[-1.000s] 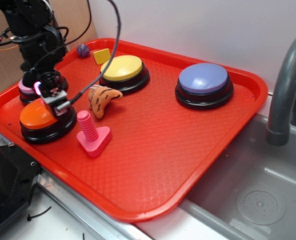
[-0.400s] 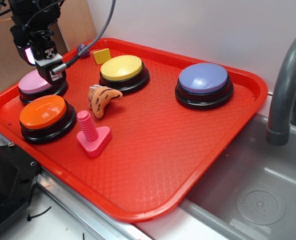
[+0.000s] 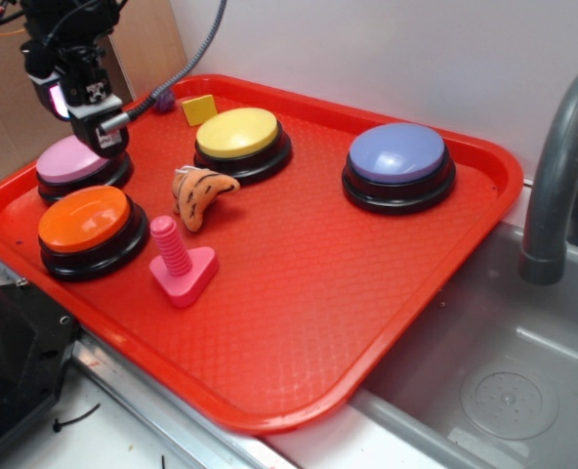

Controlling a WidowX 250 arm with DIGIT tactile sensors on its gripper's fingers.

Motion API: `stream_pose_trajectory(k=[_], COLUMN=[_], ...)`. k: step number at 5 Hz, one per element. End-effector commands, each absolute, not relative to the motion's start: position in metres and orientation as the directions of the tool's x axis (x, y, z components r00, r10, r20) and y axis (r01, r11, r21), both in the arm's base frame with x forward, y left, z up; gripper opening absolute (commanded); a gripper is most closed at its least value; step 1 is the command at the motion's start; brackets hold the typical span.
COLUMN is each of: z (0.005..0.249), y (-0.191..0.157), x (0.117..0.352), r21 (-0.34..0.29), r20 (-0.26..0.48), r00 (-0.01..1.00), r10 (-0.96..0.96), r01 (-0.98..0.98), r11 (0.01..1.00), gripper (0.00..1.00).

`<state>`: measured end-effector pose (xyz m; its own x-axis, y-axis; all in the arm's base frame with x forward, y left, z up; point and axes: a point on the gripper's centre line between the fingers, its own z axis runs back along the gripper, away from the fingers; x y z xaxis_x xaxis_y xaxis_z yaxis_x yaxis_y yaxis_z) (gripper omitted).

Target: Push the orange button.

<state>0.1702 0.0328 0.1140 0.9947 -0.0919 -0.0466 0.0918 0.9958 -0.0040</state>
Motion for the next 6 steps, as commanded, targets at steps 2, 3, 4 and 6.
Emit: stream_pose_trajectory(k=[2,3,4,6], z=[0.137,0.142,0.15,0.163], y=[0.035,0.032,0.021,0.015], x=[0.18,0.182,0.187,0.182], r21=[-0.001,-0.005,0.003,0.023], r20=[0.016,0.025,0.037,0.088], r00=[0.997,0.996,0.994,0.99], r10=[-0.078,-0.082,-0.103,-0.108], r01=[0.078,0.082,0.103,0.106], r11=[0.997,0.997,0.995,0.994], gripper=[1.0,1.0,1.0,1.0])
